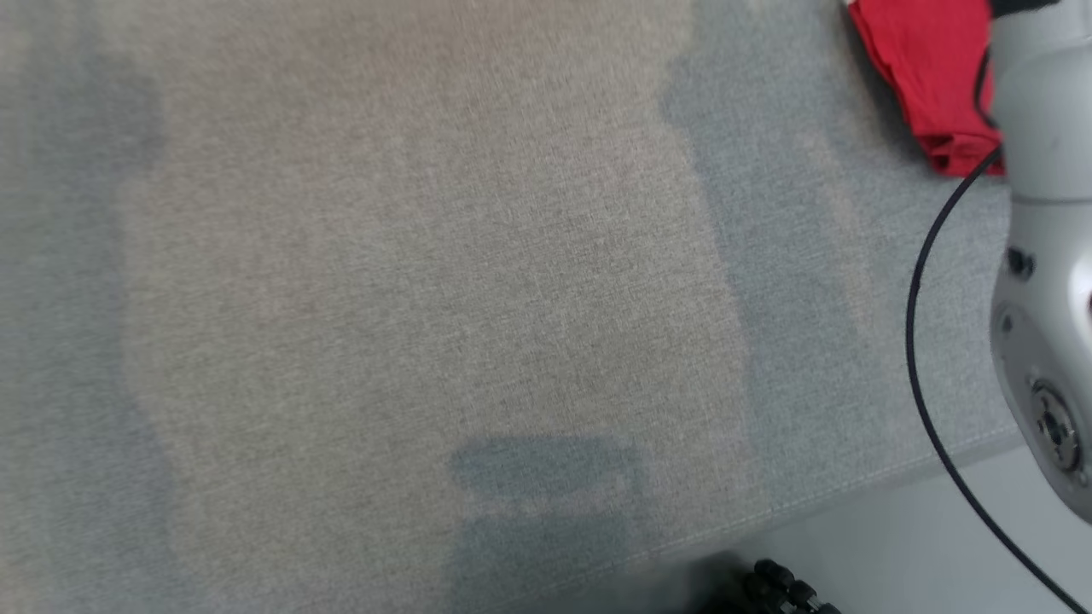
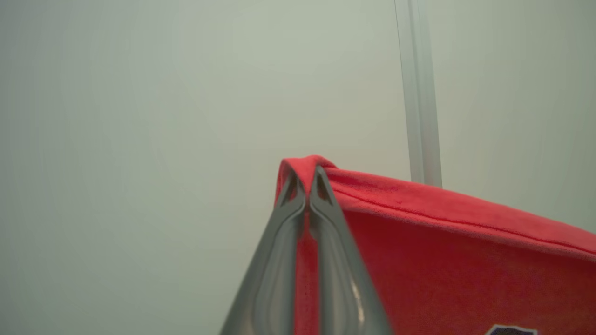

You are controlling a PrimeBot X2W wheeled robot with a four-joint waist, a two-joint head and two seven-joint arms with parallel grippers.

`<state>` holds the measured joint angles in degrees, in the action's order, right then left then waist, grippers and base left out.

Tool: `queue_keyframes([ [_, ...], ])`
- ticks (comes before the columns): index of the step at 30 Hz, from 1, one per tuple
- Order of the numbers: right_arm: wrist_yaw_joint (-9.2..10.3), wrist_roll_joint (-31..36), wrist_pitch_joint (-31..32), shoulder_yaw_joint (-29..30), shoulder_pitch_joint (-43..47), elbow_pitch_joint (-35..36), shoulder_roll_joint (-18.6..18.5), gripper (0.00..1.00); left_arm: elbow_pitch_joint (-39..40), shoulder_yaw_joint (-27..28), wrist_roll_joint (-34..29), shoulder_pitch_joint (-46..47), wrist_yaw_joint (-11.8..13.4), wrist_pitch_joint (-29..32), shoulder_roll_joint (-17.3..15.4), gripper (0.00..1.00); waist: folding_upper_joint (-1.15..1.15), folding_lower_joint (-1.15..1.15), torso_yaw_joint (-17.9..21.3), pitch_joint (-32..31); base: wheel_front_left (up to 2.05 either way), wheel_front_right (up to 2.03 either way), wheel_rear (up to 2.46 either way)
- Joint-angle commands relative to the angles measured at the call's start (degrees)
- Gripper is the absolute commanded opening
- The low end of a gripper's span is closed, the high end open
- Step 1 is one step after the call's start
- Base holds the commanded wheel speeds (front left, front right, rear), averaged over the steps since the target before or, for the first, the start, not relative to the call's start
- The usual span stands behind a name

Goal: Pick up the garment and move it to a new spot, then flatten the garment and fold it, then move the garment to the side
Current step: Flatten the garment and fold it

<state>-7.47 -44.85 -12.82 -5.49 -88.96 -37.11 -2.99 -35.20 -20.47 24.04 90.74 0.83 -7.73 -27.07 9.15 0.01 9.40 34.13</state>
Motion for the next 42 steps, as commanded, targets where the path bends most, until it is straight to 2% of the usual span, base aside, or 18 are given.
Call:
queue_keyframes([
  [1,-0.03,-1.9,-0.9,-2.8,2.1,-0.1,0.1,0.00,-2.7,0.0,-0.4,0.5,-1.0,-1.6,-1.2,0.00,0.01,-0.01,4.5,7.9,0.00,0.00,0.00],
  [7,-0.03,-6.6,-2.1,-11.7,8.6,3.9,0.0,0.00,-11.0,1.7,1.6,-1.6,-3.0,-5.6,-2.3,0.00,0.01,-0.01,4.8,11.5,0.00,0.00,0.00],
  [11,-0.04,-7.0,-2.4,-14.6,12.6,7.5,0.0,0.00,-12.7,2.8,2.6,-1.9,-4.1,-6.9,-2.8,0.00,0.01,-0.01,4.6,11.7,0.00,0.00,0.00],
  [14,-0.04,-7.2,-2.4,-16.0,15.9,10.5,-0.4,0.00,-14.1,2.9,3.6,-3.2,-5.6,-7.1,-1.8,0.00,0.01,-0.01,4.0,11.0,0.00,0.00,0.00],
  [20,-0.04,-8.1,-1.7,-17.6,23.2,17.3,-3.5,0.00,-14.9,2.3,7.3,-6.8,-7.8,-7.3,0.4,0.00,0.01,-0.01,2.0,8.8,0.00,0.00,0.00],
  [24,-0.03,-8.9,-0.1,-17.8,32.6,23.6,-7.5,0.00,-13.2,1.0,11.3,-15.9,-8.4,-7.3,2.3,0.00,0.01,-0.01,-0.8,4.9,0.00,0.00,0.00],
  [25,-0.03,-8.9,-0.1,-17.8,32.6,23.6,-7.5,0.00,-13.2,1.0,11.3,-15.9,-8.4,-7.3,2.3,0.00,0.01,-0.01,-0.8,4.9,0.00,0.00,0.00],
  [26,-0.03,-8.5,0.4,-17.2,37.3,26.2,-9.5,0.00,-11.1,0.5,13.5,-20.8,-8.3,-7.4,3.1,0.00,0.01,-0.01,-2.1,2.9,0.00,0.00,0.00],
  [27,-0.03,-8.5,0.4,-17.2,37.3,26.2,-9.5,0.00,-11.1,0.5,13.5,-20.8,-8.3,-7.4,3.1,0.00,0.01,-0.01,-2.1,2.9,0.00,0.00,0.00],
  [33,-0.04,-5.8,1.4,-13.8,52.7,32.8,-12.9,0.00,-1.8,0.1,17.0,-38.6,-8.3,-7.5,3.8,0.00,0.01,-0.01,-4.9,-3.1,0.00,0.00,0.00],
  [37,-0.04,-3.3,1.9,-10.1,62.1,35.8,-12.5,0.00,5.3,0.4,18.1,-50.2,-6.8,-7.5,4.7,0.00,0.01,-0.01,-6.5,-6.7,0.00,0.00,0.00],
  [42,-0.04,0.0,2.5,-5.0,71.9,39.0,-10.4,0.00,14.0,2.3,20.0,-63.2,-2.8,-7.5,5.9,0.00,0.01,-0.01,-8.0,-10.5,0.00,0.00,0.00],
])
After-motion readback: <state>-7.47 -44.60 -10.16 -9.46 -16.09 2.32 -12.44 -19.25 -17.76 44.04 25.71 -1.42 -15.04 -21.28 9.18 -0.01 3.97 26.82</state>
